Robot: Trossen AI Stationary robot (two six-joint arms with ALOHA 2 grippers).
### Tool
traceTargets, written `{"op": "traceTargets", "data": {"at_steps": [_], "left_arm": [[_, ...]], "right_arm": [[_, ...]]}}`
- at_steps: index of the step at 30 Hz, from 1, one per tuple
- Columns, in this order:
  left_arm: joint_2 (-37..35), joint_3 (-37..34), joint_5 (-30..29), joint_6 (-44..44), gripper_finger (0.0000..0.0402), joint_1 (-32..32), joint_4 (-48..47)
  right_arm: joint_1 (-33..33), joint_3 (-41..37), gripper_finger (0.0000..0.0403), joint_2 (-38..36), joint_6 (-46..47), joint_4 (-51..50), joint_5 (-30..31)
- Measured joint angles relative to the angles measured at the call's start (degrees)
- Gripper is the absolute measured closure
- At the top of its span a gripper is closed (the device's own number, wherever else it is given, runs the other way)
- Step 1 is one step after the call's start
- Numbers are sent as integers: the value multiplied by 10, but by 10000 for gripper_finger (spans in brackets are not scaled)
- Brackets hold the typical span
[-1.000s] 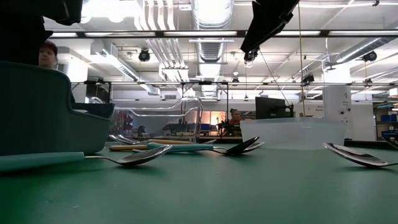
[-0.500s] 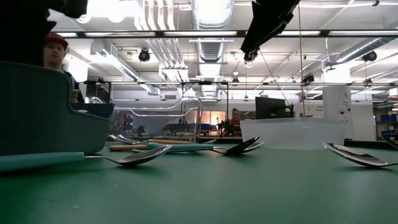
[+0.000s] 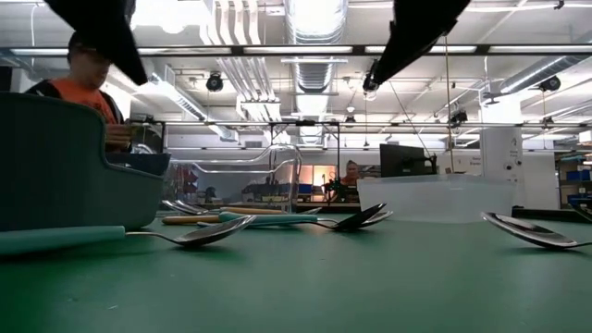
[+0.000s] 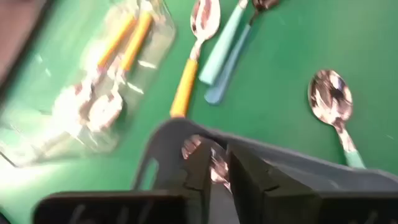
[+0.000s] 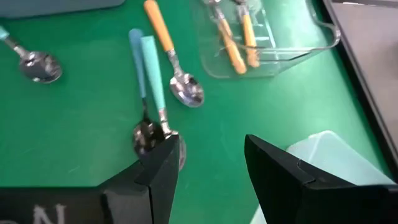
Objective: Sort silverware by color (type)
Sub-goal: Put the blue spoon into the white bin
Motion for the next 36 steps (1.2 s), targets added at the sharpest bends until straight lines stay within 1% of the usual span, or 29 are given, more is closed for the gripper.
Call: {"op": "traceTargets", "data": {"at_steps": [3, 8, 12, 16, 19, 22, 25, 29, 32, 36], "left_arm": [[-22, -13, -26, 42, 396, 13, 13], [-76, -45, -55, 106, 399, 20, 41], [-139, -101, -60, 180, 401, 24, 137], [-203, -182, -18, 286, 401, 36, 288], [-241, -240, 20, 353, 401, 59, 405], [-271, -288, 55, 413, 401, 89, 485], [-303, -326, 91, 464, 401, 124, 533], [-343, -366, 133, 510, 401, 164, 582], [-378, -393, 164, 537, 401, 177, 617], [-423, -431, 174, 558, 402, 180, 666]], "right_arm": [[10, -9, 229, 0, 15, 0, 0], [12, -13, 229, 0, 45, -1, 0], [12, -13, 229, 0, 56, 0, 2], [11, -13, 229, 0, 68, 2, 2], [6, -13, 229, 0, 83, 4, 2], [-1, -13, 229, 0, 90, 5, 2], [-10, -13, 229, 0, 92, 8, 2], [-25, -13, 229, 0, 92, 8, 1], [-40, -13, 229, 0, 96, 8, -18], [-56, -12, 229, 0, 114, 7, -29]]}}
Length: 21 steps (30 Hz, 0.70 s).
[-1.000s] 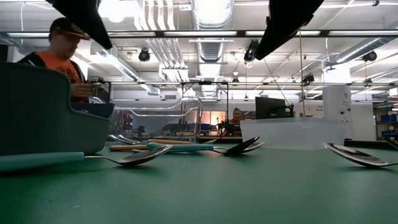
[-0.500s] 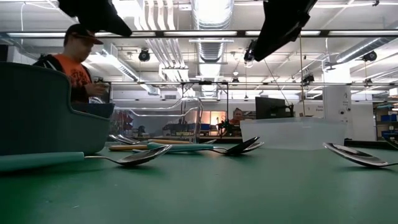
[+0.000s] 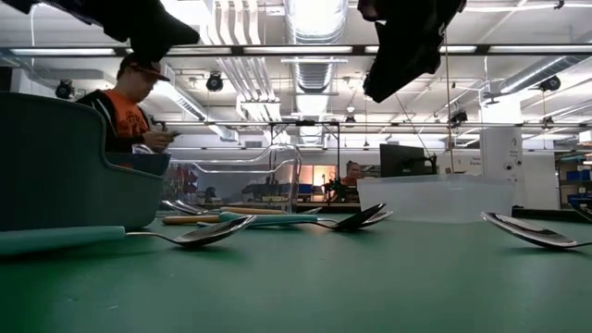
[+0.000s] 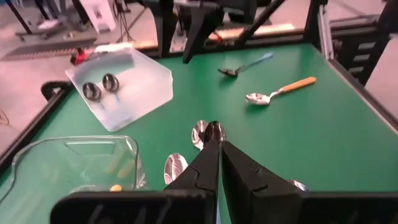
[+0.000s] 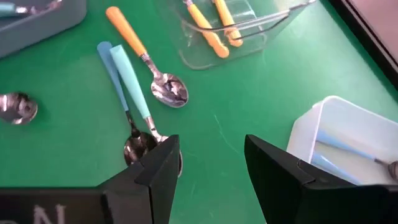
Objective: Sort silverware by color (type)
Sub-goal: Put the blue spoon into the white bin
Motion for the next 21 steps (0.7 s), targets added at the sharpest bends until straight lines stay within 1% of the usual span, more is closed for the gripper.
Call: {"op": "traceTargets", "data": {"at_steps": [3, 7, 11, 16, 21], "left_arm": [[-33, -26, 0, 7, 402, 0, 24], [-76, -60, -3, 13, 402, 4, 52], [-103, -77, -37, 13, 402, 6, 68], [-117, -82, -48, 20, 401, 8, 71], [-116, -78, -74, 21, 401, 8, 70]], "right_arm": [[-6, 0, 229, 0, 16, -2, -6], [-7, 0, 229, 0, 46, -6, -42], [-7, 0, 229, 0, 91, -25, -62], [-18, 7, 229, 0, 137, -67, -82], [-48, 13, 229, 0, 159, -104, -131]]}}
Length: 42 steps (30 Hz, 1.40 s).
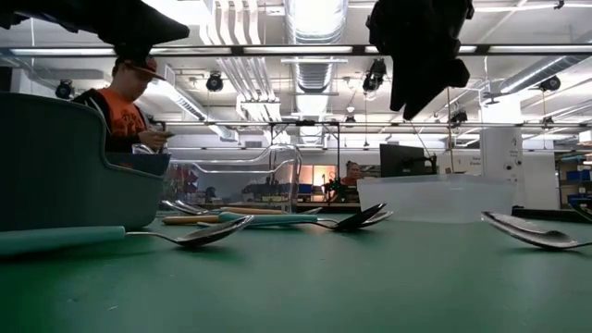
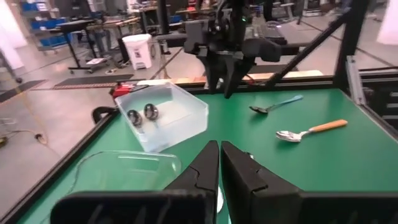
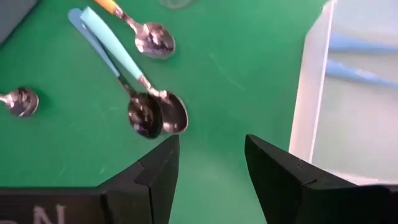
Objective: Sort silverware by color (type)
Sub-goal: Put the blue spoon into the white bin
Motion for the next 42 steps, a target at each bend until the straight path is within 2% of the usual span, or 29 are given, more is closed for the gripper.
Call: {"op": "traceTargets", "data": {"at_steps": [4, 13, 18, 26, 36, 42], "left_arm": [[2, 0, -5, 18, 401, 1, 0], [3, 3, -30, 26, 401, 1, 3], [6, 3, -30, 13, 401, 1, 1], [7, 9, -78, 47, 401, 1, 19], [8, 47, -89, 99, 401, 1, 20], [10, 63, -91, 133, 401, 1, 24]], "right_arm": [[-22, 9, 229, 0, -12, -3, -35], [-88, 53, 229, 0, -137, 66, -29], [-105, 58, 229, 0, -143, 43, -31], [-76, 50, 229, 2, -50, -49, -65], [33, 11, 229, 2, 96, -105, -119], [102, -46, 229, 2, 208, -106, -171]]}}
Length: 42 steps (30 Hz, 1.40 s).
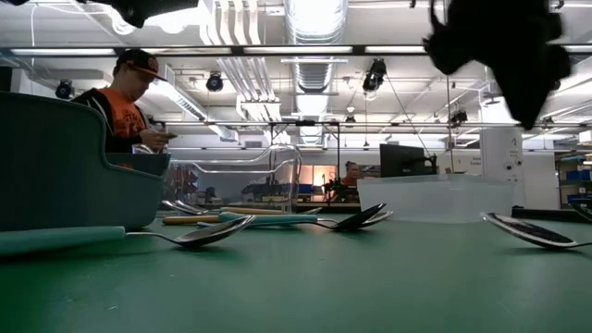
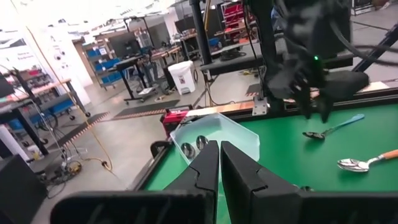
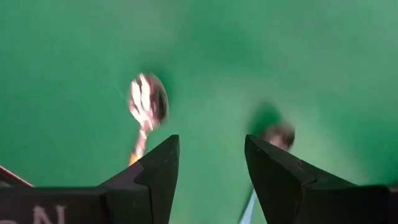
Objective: Sort silverware by color (type)
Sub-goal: Put the blue spoon into the white bin
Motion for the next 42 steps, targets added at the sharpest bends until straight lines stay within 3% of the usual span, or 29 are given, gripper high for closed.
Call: {"op": "traceTargets", "data": {"at_steps": [9, 18, 26, 42], "left_arm": [[4, 15, -2, 60, 401, 1, 9], [4, 15, -2, 82, 401, 4, 11], [4, 15, -2, 117, 401, 6, 22], [9, 15, -2, 122, 401, 6, 21]], "right_arm": [[77, -112, 229, 0, 136, 3, -73], [122, -187, 229, 0, 127, 67, -88], [125, -222, 235, 0, 133, 131, -68], [125, -251, 371, -1, 154, 196, -33]]}}
